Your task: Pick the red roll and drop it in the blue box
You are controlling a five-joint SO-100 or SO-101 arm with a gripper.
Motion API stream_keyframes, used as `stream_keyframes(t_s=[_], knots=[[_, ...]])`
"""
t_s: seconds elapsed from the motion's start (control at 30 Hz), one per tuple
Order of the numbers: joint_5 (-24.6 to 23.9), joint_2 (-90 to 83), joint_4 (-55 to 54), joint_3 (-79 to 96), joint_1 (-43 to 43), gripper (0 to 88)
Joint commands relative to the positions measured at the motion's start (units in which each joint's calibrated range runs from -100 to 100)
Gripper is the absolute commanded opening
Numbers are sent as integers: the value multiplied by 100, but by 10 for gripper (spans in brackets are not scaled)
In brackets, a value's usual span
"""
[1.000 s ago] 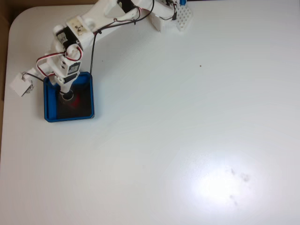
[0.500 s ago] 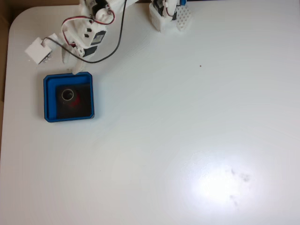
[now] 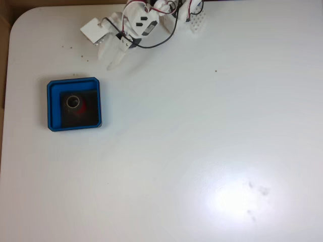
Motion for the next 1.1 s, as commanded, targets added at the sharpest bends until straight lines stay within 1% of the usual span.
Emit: stream_keyframes(t_s=[0.0,0.2,0.43,0.73,0.9,1.07], knots=[[19,-1025,-134,687,-214,162],[27,-2112,-134,1558,-800,162],[36,-2940,-117,2250,-2012,170],[36,-3040,-76,2439,-4132,170],[36,-3040,-76,2439,-5011,169],[27,-3049,-68,2448,-5627,169]])
